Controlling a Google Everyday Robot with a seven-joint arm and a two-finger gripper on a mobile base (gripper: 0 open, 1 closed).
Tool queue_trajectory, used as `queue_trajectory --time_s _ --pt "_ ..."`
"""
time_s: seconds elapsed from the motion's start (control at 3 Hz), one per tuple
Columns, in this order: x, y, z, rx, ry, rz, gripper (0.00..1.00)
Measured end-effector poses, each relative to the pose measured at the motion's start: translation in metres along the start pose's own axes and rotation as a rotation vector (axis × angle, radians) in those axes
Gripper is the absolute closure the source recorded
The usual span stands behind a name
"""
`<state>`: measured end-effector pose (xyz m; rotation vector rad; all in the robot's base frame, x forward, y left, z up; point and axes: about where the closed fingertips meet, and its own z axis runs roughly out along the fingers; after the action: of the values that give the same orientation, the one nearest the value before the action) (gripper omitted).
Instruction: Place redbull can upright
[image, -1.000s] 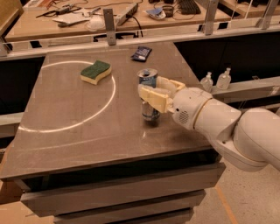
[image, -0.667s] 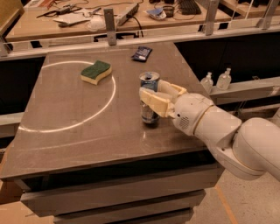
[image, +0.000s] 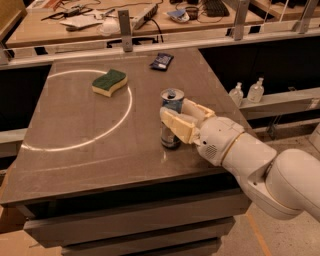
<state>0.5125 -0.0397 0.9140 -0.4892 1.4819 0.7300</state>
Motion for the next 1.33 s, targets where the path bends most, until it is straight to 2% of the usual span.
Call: queue_trajectory --time_s 0.33,0.67,1.0,1.33 --pt "0.004 0.002 -0.006 -0.007 0.005 0.019 0.0" --pt "0.008 -0.001 -0.015 -0.019 0.05 0.029 0.0" --pt "0.012 -0.01 -0.028 0.017 0.137 0.006 0.0" --pt "0.011 -0.027 -0.049 0.094 0.207 -0.019 0.0"
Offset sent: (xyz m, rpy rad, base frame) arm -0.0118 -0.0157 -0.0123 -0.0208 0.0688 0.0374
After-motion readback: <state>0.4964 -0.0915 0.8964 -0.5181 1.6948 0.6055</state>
